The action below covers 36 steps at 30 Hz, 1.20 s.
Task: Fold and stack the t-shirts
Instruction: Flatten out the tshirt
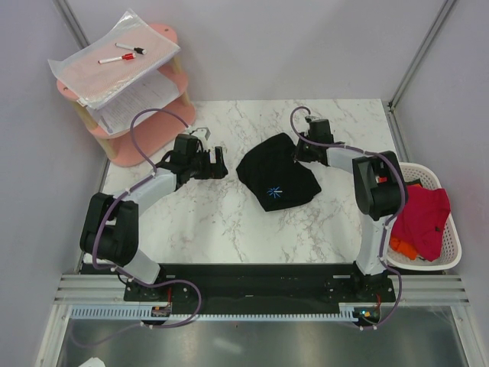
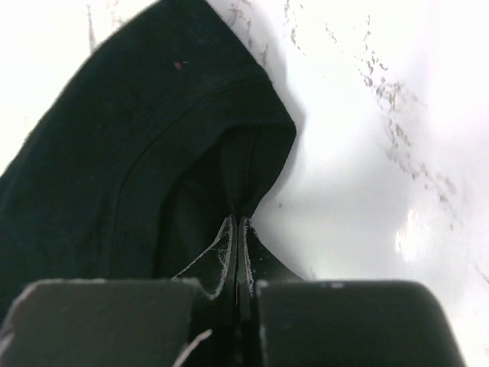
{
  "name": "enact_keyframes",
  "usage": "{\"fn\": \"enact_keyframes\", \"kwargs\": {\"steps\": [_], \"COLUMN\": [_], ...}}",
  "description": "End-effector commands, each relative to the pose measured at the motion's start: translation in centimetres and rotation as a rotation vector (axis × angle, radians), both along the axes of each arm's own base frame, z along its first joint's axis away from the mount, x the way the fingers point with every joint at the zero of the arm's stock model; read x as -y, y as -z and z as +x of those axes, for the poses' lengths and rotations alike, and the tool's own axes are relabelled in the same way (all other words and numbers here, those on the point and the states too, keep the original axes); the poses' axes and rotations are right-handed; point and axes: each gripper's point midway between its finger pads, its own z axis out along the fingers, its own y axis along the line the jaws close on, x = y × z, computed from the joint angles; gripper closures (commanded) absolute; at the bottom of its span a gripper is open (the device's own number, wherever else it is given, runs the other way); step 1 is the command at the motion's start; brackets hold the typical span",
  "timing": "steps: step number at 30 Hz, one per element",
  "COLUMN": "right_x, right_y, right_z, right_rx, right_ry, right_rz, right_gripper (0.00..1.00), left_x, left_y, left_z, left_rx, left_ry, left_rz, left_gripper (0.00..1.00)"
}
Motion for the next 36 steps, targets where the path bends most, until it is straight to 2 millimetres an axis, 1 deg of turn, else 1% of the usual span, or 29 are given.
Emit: {"fn": "enact_keyframes", "kwargs": {"steps": [1, 3, 4, 6, 7, 8, 9, 10, 11, 12, 13, 15, 16, 18, 19, 20, 21, 22, 24, 25, 27, 28, 30, 31, 32, 33, 34, 35, 36], "right_x": [-0.3, 0.0, 0.2, 0.9, 1.7, 2.1, 2.7, 3.4, 4.1, 4.6, 5.6, 6.9, 7.5, 9.3, 9.9, 11.3, 12.3, 13.0, 14.7, 15.2, 15.9, 15.8, 15.0, 13.9, 13.0, 11.8, 10.1, 8.9, 7.7], "right_y": [-8.6, -11.5, -14.4, -16.6, -19.1, -20.2, -22.0, -23.5, -24.5, -26.4, -28.1, -30.9, -33.1, -35.3, -37.4, -38.6, -39.3, -41.2, -43.0, -44.6, -46.7, -48.2, -49.3, -50.7, -51.1, -50.1, -51.8, -51.7, -50.1], "right_z": [0.4, 0.8, 1.1, 1.1, 1.3, 1.2, 0.8, 0.9, 0.8, 0.2, 0.1, -0.8, -1.0, -1.8, -2.1, -2.5, -3.1, -3.6, -4.8, -5.5, -6.6, -7.1, -6.8, -6.7, -6.3, -4.7, -4.6, -4.0, -1.9], "right_rx": [0.156, 0.212, 0.267, 0.305, 0.359, 0.380, 0.410, 0.440, 0.462, 0.493, 0.526, 0.577, 0.617, 0.648, 0.684, 0.696, 0.695, 0.727, 0.745, 0.774, 0.814, 0.847, 0.873, 0.910, 0.922, 0.895, 0.937, 0.926, 0.890], "right_ry": [-0.021, -0.005, 0.006, 0.025, 0.053, 0.069, 0.084, 0.116, 0.138, 0.155, 0.200, 0.237, 0.261, 0.326, 0.353, 0.419, 0.441, 0.467, 0.531, 0.545, 0.574, 0.571, 0.534, 0.480, 0.442, 0.394, 0.311, 0.267, 0.230], "right_rz": [0.025, 0.022, 0.023, 0.004, -0.021, -0.034, -0.048, -0.068, -0.097, -0.108, -0.132, -0.163, -0.173, -0.230, -0.241, -0.277, -0.317, -0.325, -0.363, -0.379, -0.379, -0.364, -0.336, -0.297, -0.267, -0.256, -0.201, -0.172, -0.161], "right_gripper": [1.00, 1.00, 1.00, 1.00, 1.00, 1.00, 1.00, 1.00, 1.00, 1.00, 1.00, 1.00, 1.00, 1.00, 1.00, 1.00, 1.00, 1.00, 1.00, 1.00, 1.00, 1.00, 1.00, 1.00, 1.00, 1.00, 1.00, 1.00, 1.00], "left_x": [-0.3, -0.3, -0.3, -0.4, -0.5, -0.6, -0.7, -0.9, -1.0, -1.2, -1.5, -2.1, -2.6, -3.3, -3.8, -4.1, -4.3, -4.5, -4.7, -4.8, -4.9, -4.9, -4.8, -4.7, -4.7, -4.6, -4.5, -4.5, -4.5], "left_y": [-1.5, -1.5, -1.5, -1.5, -1.6, -1.8, -1.8, -1.8, -2.2, -2.4, -2.6, -3.7, -4.1, -5.9, -6.6, -7.0, -8.1, -8.5, -9.2, -9.2, -9.0, -8.7, -8.4, -8.2, -8.1, -8.1, -8.1, -8.3, -8.2], "left_z": [0.3, 0.3, 0.2, 0.2, 0.2, 0.2, 0.2, 0.3, 0.3, 0.3, 0.4, 0.6, 0.7, 0.9, 1.1, 1.1, 1.1, 1.1, 1.0, 1.0, 1.0, 1.0, 1.0, 1.0, 1.0, 1.0, 1.0, 1.0, 0.9], "left_rx": [0.041, 0.041, 0.041, 0.042, 0.046, 0.051, 0.050, 0.054, 0.061, 0.066, 0.074, 0.098, 0.111, 0.150, 0.169, 0.178, 0.205, 0.214, 0.231, 0.229, 0.224, 0.215, 0.206, 0.201, 0.198, 0.195, 0.195, 0.200, 0.198], "left_ry": [-0.017, -0.019, -0.020, -0.022, -0.027, -0.029, -0.034, -0.042, -0.050, -0.058, -0.075, -0.102, -0.137, -0.183, -0.205, -0.219, -0.230, -0.238, -0.244, -0.247, -0.250, -0.250, -0.245, -0.240, -0.242, -0.237, -0.233, -0.234, -0.234], "left_rz": [-0.007, -0.007, -0.008, -0.006, -0.004, -0.003, 0.002, 0.011, 0.012, 0.017, 0.028, 0.035, 0.045, 0.033, 0.032, 0.030, 0.020, 0.022, 0.020, 0.023, 0.027, 0.031, 0.031, 0.028, 0.028, 0.026, 0.024, 0.024, 0.024], "left_gripper": [0.00, 0.00, 0.00, 0.00, 0.00, 0.00, 0.00, 0.00, 0.00, 0.00, 0.00, 0.00, 0.00, 0.00, 0.00, 0.00, 0.00, 0.00, 0.00, 0.00, 0.00, 0.00, 0.00, 0.00, 0.00, 0.00, 0.00, 0.00, 0.00]}}
